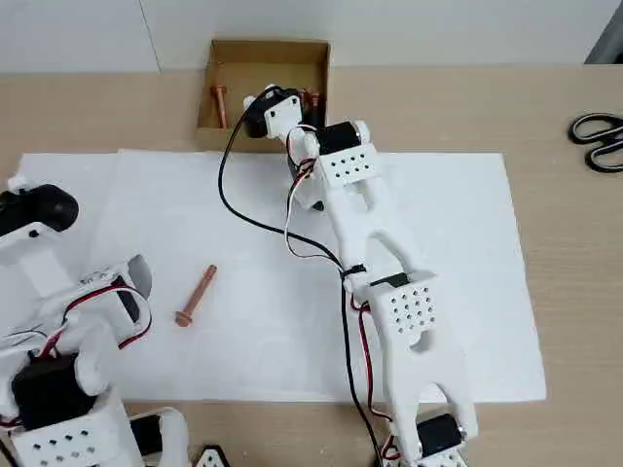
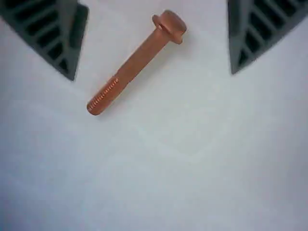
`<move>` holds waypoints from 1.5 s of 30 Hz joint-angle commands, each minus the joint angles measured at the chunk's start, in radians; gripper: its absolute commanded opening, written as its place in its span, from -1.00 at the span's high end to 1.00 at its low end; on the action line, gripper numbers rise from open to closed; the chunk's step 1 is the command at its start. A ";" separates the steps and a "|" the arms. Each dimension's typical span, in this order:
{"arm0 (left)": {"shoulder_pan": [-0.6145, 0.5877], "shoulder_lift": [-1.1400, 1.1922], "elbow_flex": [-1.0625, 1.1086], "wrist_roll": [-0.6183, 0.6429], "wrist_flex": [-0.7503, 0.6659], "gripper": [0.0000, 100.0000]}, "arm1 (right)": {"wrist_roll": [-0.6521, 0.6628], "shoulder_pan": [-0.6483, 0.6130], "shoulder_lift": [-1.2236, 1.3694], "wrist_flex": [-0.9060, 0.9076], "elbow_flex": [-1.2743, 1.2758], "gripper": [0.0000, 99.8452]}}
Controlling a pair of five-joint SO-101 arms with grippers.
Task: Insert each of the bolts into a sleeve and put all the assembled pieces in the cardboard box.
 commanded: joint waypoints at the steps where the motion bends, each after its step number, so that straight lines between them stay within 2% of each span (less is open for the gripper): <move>1: -0.005 -0.009 -0.002 -0.006 -0.003 0.61 | 0.008 -0.010 0.015 0.005 -0.015 0.54; 17: -0.005 -0.009 -0.002 -0.006 -0.003 0.61 | 0.006 -0.042 0.028 0.053 -0.009 0.54; 19: -0.005 -0.009 -0.002 -0.006 -0.003 0.61 | 0.006 -0.041 0.028 0.053 -0.009 0.60; 25: -0.005 -0.009 -0.002 -0.006 -0.002 0.61 | 0.006 -0.036 0.028 0.058 -0.009 0.97; 31: -0.005 -0.009 -0.002 -0.006 -0.002 0.61 | -0.068 0.042 0.007 0.081 -0.029 0.99; 38: -0.005 -0.009 -0.002 -0.006 -0.003 0.61 | -0.150 0.133 -0.091 0.226 -0.112 0.99; 45: -0.005 -0.009 -0.002 -0.006 -0.002 0.61 | -0.244 0.143 -0.239 0.232 0.060 0.99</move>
